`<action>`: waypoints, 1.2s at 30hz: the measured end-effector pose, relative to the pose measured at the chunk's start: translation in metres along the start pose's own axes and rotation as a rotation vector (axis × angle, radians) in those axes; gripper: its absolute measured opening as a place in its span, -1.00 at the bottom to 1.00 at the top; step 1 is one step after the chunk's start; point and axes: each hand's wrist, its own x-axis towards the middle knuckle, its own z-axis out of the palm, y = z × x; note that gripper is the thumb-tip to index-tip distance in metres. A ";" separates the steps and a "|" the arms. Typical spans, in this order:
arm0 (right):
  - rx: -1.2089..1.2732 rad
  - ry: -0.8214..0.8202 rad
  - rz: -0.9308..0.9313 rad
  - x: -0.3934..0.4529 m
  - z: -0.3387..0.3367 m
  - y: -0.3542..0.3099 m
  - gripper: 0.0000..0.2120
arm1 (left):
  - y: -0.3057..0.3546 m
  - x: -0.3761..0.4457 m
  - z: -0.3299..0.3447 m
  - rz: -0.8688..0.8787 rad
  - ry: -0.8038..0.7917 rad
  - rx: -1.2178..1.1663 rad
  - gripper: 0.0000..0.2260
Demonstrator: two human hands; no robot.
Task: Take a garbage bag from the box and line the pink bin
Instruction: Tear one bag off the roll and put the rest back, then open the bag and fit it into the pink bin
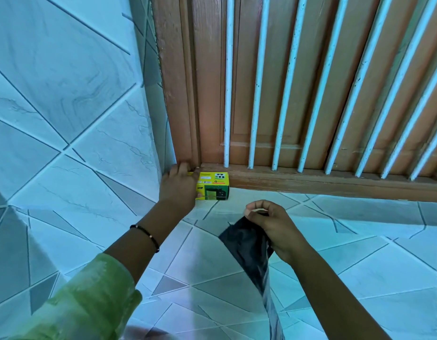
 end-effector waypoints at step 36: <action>0.329 -0.100 0.123 -0.056 -0.004 0.049 -0.76 | 0.060 -0.156 -0.017 -0.478 -0.385 -1.726 -0.72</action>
